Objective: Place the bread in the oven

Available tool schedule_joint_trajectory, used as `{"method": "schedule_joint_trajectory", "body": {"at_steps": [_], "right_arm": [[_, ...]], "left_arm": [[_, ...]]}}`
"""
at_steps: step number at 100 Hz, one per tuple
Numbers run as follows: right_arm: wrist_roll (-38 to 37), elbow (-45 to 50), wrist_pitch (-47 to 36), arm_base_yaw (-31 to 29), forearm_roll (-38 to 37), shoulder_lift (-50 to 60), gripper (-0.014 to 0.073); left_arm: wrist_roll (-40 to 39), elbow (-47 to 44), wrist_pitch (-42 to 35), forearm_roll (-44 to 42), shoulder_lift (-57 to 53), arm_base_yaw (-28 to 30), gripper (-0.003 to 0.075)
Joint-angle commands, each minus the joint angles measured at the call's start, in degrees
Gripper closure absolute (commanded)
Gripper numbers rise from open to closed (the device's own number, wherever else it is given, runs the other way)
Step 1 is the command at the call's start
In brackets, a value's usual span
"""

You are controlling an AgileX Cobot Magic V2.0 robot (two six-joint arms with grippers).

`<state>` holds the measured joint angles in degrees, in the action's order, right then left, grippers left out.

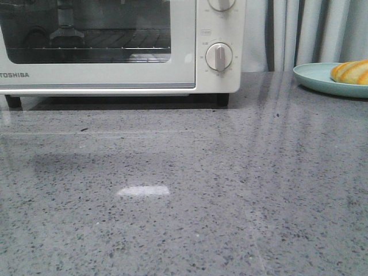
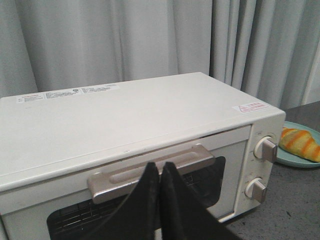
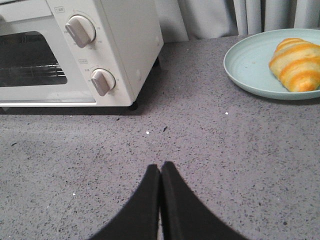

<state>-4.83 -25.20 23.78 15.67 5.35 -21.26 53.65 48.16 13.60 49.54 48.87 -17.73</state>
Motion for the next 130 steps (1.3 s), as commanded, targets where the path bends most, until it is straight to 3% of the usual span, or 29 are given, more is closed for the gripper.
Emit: {"method": "schedule_joint_trajectory", "body": {"at_steps": [1,32,82,130], "right_arm": [[0.73,-2.06,-4.95,0.07,-0.71,-0.97,0.0643],[0.73,-2.06,-4.47,0.07,-0.71,-0.97,0.0643],[0.73,-2.06,-0.93,0.07,-0.71,-0.97,0.0643],[0.73,-2.06,-1.54,0.07,-0.71,-0.97,0.0643]], "left_arm": [[0.22,4.12,-4.44,1.33,4.07,-1.51,0.0741],[0.22,10.14,-8.04,1.33,15.85,-4.22,0.0741],[0.22,10.37,-7.68,1.33,24.25,-4.22,0.0741],[0.22,8.36,13.34,1.33,20.53,-4.22,0.0742]]}}
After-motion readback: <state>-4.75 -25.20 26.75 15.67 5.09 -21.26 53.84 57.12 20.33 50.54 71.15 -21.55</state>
